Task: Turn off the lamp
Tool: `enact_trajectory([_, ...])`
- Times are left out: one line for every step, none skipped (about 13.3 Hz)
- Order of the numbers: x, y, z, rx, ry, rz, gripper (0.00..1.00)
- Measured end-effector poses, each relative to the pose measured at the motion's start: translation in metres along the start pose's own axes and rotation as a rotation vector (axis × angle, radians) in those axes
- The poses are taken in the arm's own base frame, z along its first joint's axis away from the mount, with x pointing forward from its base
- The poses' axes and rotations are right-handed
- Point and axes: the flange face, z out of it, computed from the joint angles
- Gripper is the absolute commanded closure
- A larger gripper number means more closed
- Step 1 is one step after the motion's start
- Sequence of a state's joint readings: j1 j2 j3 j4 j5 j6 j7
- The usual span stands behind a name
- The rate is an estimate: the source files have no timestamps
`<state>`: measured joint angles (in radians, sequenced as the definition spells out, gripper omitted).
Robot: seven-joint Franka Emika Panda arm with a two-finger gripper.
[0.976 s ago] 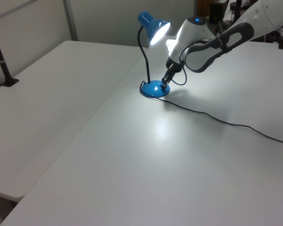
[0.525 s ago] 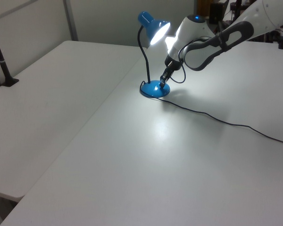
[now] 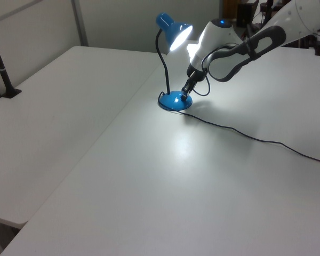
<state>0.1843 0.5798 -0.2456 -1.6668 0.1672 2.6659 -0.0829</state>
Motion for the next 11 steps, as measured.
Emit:
enact_trajectory([-0.001,0.0,0.001,0.0,-0.002,0.0,1.0])
enact_trajectory([-0.002,0.0,0.003,-0.001,-0.006,-0.002,1.0])
enact_trajectory([-0.002,0.0,0.003,-0.001,-0.006,-0.003,1.0])
enact_trajectory([-0.002,0.0,0.003,-0.001,-0.006,-0.004,1.0])
enact_trajectory([-0.003,0.0,0.003,-0.001,-0.006,-0.004,1.0])
enact_trajectory([-0.003,0.0,0.003,-0.001,-0.006,-0.004,1.0])
enact_trajectory([-0.004,0.0,0.003,0.0,-0.009,-0.003,1.0])
enact_trajectory([-0.008,0.001,0.0,0.001,-0.014,0.0,1.0])
enact_trajectory([-0.011,0.003,-0.004,0.003,-0.018,0.004,1.0])
enact_trajectory([-0.014,0.004,-0.012,0.009,-0.028,0.009,1.0])
enact_trajectory([-0.017,0.006,-0.025,0.019,-0.056,0.015,1.0])
